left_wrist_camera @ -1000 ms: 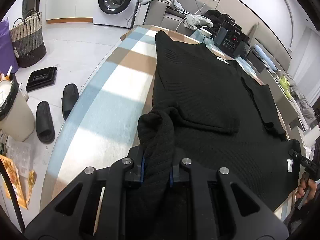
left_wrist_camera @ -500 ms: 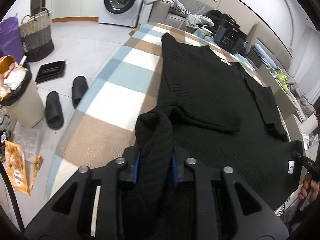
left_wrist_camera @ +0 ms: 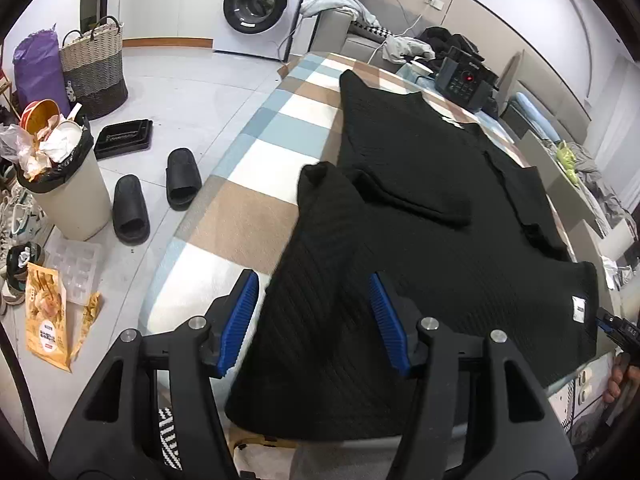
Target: Fold small clothes
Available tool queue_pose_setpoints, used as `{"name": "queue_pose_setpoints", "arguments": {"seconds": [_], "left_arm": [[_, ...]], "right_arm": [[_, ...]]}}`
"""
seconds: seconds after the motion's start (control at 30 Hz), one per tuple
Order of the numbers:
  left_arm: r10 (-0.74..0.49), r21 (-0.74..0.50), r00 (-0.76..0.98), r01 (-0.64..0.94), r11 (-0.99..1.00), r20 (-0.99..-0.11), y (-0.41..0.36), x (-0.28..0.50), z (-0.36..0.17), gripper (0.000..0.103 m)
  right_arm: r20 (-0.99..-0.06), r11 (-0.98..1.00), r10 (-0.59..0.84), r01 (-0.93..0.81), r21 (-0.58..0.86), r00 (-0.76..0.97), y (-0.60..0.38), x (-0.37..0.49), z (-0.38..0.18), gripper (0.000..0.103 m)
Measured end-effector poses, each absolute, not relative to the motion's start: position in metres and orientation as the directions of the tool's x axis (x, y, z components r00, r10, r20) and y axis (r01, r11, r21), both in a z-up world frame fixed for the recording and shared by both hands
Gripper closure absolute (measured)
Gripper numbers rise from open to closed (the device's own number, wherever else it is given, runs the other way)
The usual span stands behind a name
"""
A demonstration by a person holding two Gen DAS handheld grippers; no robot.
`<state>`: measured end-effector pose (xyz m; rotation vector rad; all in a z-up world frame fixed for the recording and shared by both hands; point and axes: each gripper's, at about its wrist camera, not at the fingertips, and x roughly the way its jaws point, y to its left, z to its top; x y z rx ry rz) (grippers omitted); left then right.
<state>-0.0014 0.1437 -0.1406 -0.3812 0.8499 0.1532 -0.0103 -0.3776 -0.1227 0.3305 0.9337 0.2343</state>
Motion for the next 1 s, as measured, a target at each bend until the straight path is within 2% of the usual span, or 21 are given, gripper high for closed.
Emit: {"name": "queue_pose_setpoints", "arguments": {"seconds": [0.17, 0.2, 0.3, 0.4, 0.5, 0.63, 0.7, 0.77, 1.0], "left_arm": [[-0.023, -0.275, 0.667, -0.275, 0.921, -0.745, 0.138, -0.011, -0.141, 0.049], [-0.027, -0.285, 0.667, -0.281, 0.917, -0.744, 0.138, -0.012, -0.142, 0.053], [-0.029, -0.292, 0.661, -0.291, 0.911, -0.75, 0.14, -0.011, -0.143, 0.074], [-0.044, -0.306, 0.663, -0.284, 0.909, -0.747, 0.143, -0.01, -0.143, 0.087], [-0.048, -0.31, 0.668, -0.28, 0.909, -0.743, 0.143, -0.01, -0.142, 0.093], [-0.055, -0.321, 0.677, -0.274, 0.907, -0.734, 0.143, -0.012, -0.14, 0.096], [-0.052, -0.318, 0.683, -0.271, 0.908, -0.729, 0.143, -0.012, -0.138, 0.097], [-0.051, -0.321, 0.69, -0.269, 0.908, -0.722, 0.144, -0.012, -0.134, 0.098], [-0.037, -0.335, 0.744, -0.255, 0.907, -0.667, 0.146, -0.012, -0.11, 0.1]], "right_arm": [[-0.749, 0.926, 0.347, -0.082, 0.368, 0.564, -0.372, -0.016, -0.123, 0.059], [-0.752, 0.928, 0.344, -0.08, 0.365, 0.562, -0.372, -0.016, -0.123, 0.058], [-0.755, 0.926, 0.344, -0.07, 0.37, 0.558, -0.374, -0.017, -0.127, 0.059], [-0.759, 0.926, 0.351, -0.084, 0.368, 0.549, -0.372, -0.018, -0.128, 0.059], [-0.771, 0.933, 0.337, -0.081, 0.351, 0.541, -0.371, -0.016, -0.13, 0.059], [-0.789, 0.956, 0.279, -0.078, 0.284, 0.547, -0.365, -0.017, -0.131, 0.059], [-0.788, 0.966, 0.245, -0.078, 0.244, 0.564, -0.364, -0.018, -0.13, 0.081], [-0.796, 0.976, 0.211, -0.076, 0.205, 0.567, -0.363, -0.017, -0.129, 0.097], [-0.704, 0.969, 0.228, -0.09, 0.228, 0.673, -0.365, -0.023, -0.094, 0.1]]}}
